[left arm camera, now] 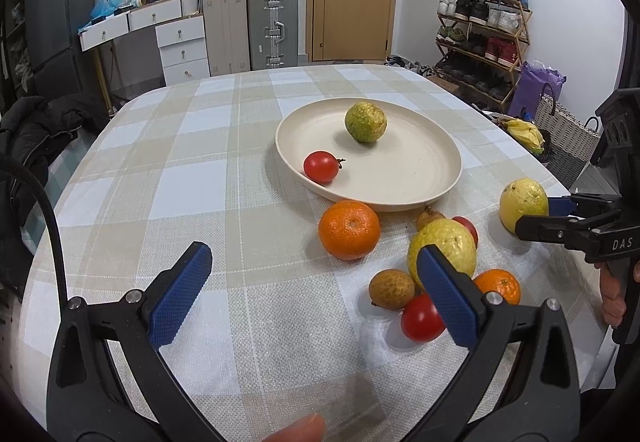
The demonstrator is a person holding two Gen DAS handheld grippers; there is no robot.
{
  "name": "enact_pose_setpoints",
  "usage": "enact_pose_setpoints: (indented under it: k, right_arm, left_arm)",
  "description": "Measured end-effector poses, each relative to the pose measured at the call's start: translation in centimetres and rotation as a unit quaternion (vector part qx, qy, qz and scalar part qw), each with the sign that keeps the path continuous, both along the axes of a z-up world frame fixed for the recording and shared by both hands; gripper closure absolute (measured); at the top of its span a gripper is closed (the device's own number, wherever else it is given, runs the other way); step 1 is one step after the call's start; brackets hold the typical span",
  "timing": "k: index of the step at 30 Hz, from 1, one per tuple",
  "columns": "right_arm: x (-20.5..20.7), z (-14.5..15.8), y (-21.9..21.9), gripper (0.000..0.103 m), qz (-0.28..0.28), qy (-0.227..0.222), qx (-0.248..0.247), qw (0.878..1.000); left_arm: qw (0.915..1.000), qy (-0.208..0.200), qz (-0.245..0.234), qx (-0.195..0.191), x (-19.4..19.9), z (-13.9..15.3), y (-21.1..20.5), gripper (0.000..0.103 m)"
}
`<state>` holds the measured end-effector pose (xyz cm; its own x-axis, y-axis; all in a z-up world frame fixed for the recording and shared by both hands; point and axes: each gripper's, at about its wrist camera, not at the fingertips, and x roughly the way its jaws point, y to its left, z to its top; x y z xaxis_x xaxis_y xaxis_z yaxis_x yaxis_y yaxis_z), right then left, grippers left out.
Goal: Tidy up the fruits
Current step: 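Move the right tool to the large yellow grapefruit and close on it, then grasp a mandarin orange with the left tool while the right tool lifts the grapefruit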
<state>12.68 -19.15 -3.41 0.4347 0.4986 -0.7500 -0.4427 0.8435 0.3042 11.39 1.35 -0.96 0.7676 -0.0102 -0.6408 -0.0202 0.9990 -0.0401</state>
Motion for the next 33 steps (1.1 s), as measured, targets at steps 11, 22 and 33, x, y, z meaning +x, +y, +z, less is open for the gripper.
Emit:
enact_pose_setpoints:
  k: [11, 22, 33]
  right_arm:
    - [0.1, -0.5, -0.3, 0.031, -0.006, 0.012, 0.006, 1.000]
    - [0.5, -0.5, -0.9, 0.048, -0.023, 0.010, 0.008, 1.000]
    - [-0.1, 0.0, -0.2, 0.048, -0.013, -0.011, 0.006, 1.000]
  left_arm:
    - [1.0000, 0.000, 0.000, 0.000, 0.0, -0.1, 0.0, 0.001]
    - [1.0000, 0.004, -0.004, -0.005, 0.2, -0.2, 0.0, 0.001]
    - [1.0000, 0.007, -0.002, -0.005, 0.3, -0.3, 0.0, 0.001]
